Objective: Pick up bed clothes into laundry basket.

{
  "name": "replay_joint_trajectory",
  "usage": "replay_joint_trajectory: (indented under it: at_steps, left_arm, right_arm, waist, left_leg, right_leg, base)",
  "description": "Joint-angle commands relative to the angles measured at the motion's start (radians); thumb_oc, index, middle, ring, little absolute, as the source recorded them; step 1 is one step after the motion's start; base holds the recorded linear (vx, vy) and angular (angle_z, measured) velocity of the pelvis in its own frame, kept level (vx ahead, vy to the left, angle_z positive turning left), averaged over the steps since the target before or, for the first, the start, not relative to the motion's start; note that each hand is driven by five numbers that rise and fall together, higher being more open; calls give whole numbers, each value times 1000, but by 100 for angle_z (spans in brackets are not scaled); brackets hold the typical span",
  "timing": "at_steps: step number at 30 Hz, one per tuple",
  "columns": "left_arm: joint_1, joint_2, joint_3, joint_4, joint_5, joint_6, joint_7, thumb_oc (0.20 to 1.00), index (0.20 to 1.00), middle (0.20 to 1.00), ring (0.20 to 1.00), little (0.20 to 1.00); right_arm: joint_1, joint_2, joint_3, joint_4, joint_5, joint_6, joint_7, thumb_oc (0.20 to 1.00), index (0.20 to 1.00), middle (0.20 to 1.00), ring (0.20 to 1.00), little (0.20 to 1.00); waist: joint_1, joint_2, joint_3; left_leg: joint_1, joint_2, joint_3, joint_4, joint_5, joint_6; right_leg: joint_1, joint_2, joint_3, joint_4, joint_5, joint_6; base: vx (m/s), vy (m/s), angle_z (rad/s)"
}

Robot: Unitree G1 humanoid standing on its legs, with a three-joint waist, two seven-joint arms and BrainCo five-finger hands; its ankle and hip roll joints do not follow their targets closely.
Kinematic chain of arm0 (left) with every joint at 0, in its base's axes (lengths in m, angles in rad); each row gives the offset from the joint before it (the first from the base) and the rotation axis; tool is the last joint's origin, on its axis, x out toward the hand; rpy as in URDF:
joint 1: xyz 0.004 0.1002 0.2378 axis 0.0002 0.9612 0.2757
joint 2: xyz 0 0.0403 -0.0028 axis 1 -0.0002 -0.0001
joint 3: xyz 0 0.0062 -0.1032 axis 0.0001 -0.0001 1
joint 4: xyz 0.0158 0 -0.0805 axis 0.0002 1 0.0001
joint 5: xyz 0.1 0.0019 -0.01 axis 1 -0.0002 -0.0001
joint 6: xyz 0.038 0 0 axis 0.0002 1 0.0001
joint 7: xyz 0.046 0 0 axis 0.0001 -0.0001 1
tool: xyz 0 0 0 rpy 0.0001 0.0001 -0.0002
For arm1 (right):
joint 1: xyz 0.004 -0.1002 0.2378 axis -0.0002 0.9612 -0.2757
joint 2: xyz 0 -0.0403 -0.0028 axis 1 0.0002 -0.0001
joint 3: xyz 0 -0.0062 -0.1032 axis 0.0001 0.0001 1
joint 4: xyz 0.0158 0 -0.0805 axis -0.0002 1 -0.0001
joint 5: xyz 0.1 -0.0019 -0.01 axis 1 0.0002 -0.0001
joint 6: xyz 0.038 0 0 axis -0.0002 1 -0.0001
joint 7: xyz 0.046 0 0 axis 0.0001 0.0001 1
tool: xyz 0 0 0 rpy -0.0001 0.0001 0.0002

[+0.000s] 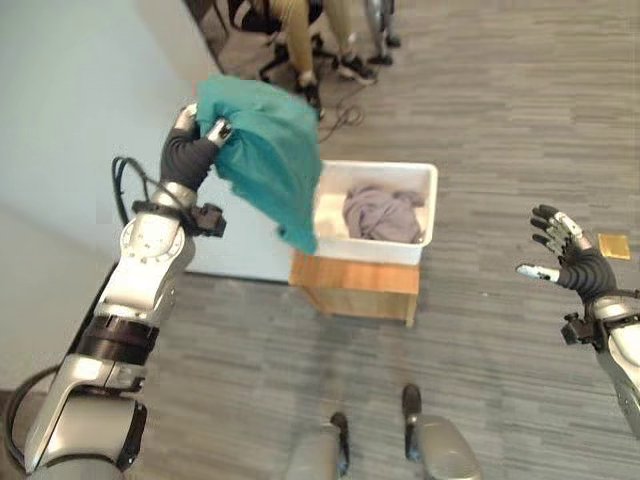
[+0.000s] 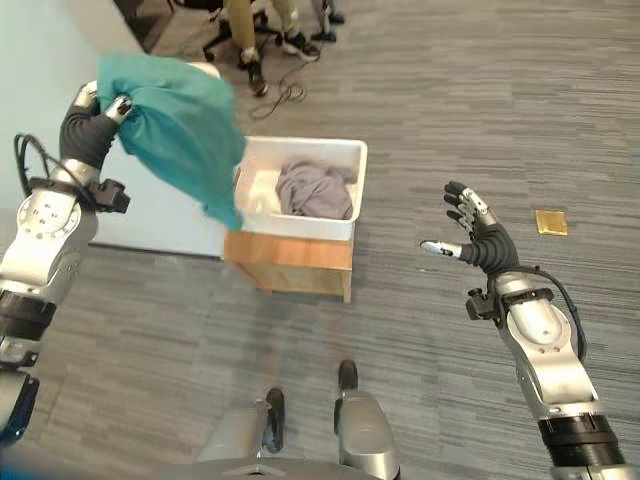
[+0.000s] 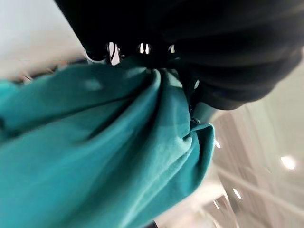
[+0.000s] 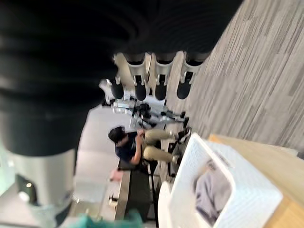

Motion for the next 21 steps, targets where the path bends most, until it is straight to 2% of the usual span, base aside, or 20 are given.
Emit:
replay_joint_trajectory:
  at_steps: [1, 2, 5, 9, 14, 21]
  left_arm:
    - [-49, 88, -35, 30, -5, -46, 4, 200, 200, 200, 200, 200]
    - [-97, 99, -58, 50, 22, -40, 12, 200, 200, 200, 200, 200]
    - [-200, 133, -119, 126, 14, -43, 8, 200, 200, 200, 200, 200]
    - [-297, 133, -171, 205, 0, -40, 23, 200, 200, 200, 200, 200]
    - [-423, 129, -240, 296, -4, -37, 38, 200, 200, 200, 200, 200]
    - [-476, 121, -265, 321, 6, -42, 51, 200, 200, 200, 200, 200]
  right_arm:
    - [-48, -43, -33, 6, 19, -47, -21, 1000, 1000, 1000, 1000, 1000]
    - [-26, -40, -34, 14, 17, -48, -19, 1000, 1000, 1000, 1000, 1000]
    - [-7, 7, -18, 14, 30, -47, -4, 1000, 1000, 1000, 1000, 1000]
    - [16, 67, 20, 28, 44, -51, 2, 1000, 1000, 1000, 1000, 1000]
    - [9, 103, 74, 37, 42, -57, 6, 1000, 1000, 1000, 1000, 1000]
    - [21, 134, 109, 30, 30, -61, 5, 1000, 1000, 1000, 1000, 1000]
  waist:
    - [10, -13, -55]
    - [-7, -12, -63]
    - [-12, -8, -83]
    - [-27, -6, -101]
    - [-37, -17, -93]
    - [-32, -33, -68]
  left_leg:
    - [3, -36, -23, -71, 101, 42]
    - [4, -36, -18, -62, 112, 42]
    - [57, -35, -6, -126, 98, 63]
    - [102, -38, 13, -189, 97, 83]
    - [103, -41, 37, -226, 99, 97]
    - [80, -50, 46, -238, 98, 108]
  right_leg:
    - [112, -23, 43, -46, -5, 94]
    - [120, -20, 54, -55, -1, 96]
    - [138, -8, 83, -82, 5, 100]
    - [145, -7, 102, -106, 9, 113]
    - [119, -7, 124, -118, 25, 129]
    - [87, -16, 127, -128, 39, 143]
  base:
    - [163, 1, -65]
    - [210, 16, -73]
    - [187, 60, -39]
    - [115, 81, -41]
    - [32, 80, -17]
    - [4, 55, 6]
